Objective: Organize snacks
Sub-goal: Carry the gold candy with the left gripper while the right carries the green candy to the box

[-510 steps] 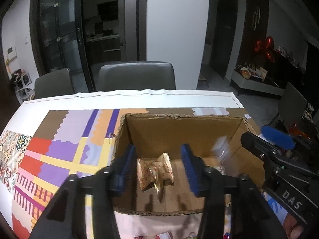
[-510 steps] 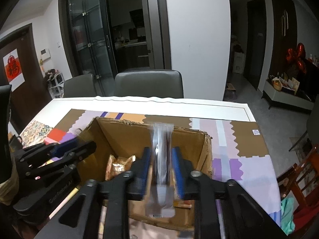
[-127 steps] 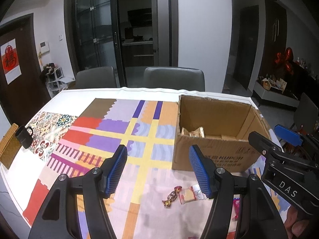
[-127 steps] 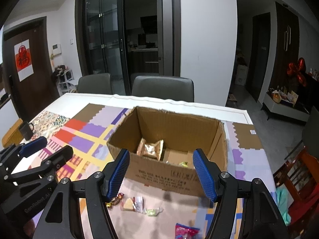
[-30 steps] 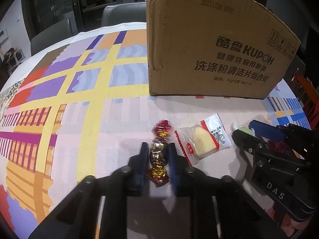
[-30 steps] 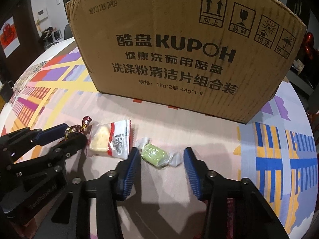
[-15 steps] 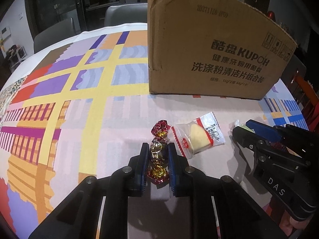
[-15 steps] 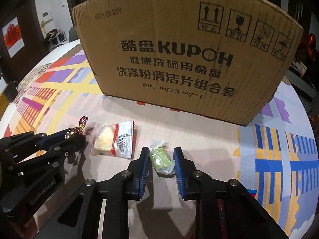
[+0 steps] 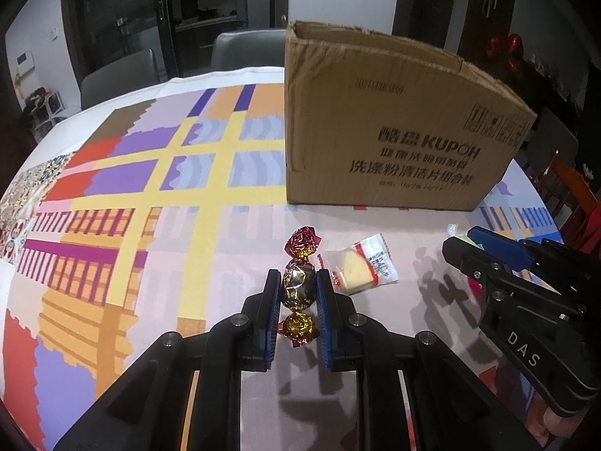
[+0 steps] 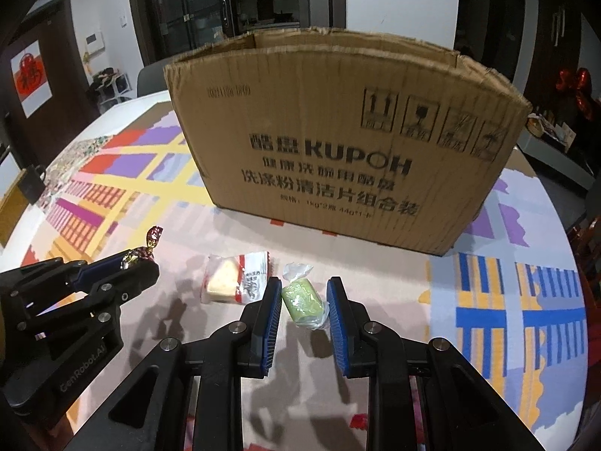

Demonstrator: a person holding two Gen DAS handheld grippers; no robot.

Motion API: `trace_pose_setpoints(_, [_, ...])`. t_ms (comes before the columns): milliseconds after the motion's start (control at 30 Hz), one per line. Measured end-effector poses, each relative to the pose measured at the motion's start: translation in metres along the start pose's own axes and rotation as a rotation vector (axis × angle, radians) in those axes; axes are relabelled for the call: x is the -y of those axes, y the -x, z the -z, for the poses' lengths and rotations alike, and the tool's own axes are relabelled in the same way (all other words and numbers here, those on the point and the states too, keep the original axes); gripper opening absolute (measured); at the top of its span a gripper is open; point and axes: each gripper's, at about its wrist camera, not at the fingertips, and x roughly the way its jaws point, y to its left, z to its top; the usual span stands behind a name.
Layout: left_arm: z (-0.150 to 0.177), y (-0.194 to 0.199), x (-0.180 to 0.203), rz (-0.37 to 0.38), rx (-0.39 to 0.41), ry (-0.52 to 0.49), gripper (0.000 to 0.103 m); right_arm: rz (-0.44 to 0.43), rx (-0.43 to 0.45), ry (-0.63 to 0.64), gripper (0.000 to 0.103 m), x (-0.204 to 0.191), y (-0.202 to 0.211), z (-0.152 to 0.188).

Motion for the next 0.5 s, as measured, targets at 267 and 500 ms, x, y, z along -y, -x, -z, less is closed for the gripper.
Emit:
trace_pose_setpoints(267, [-0.007, 0.02, 0.007, -0.008, 0.025, 0.003, 0.019, 0.001, 0.04, -0.017, 0.026, 0.005, 0.025, -0.008])
trace_pose_setpoints(500, [-0.017, 0.036, 0.013, -0.011, 0.05, 0.006, 0.019, 0.001, 0.071, -0.028, 0.026, 0.009, 0.04, -0.016])
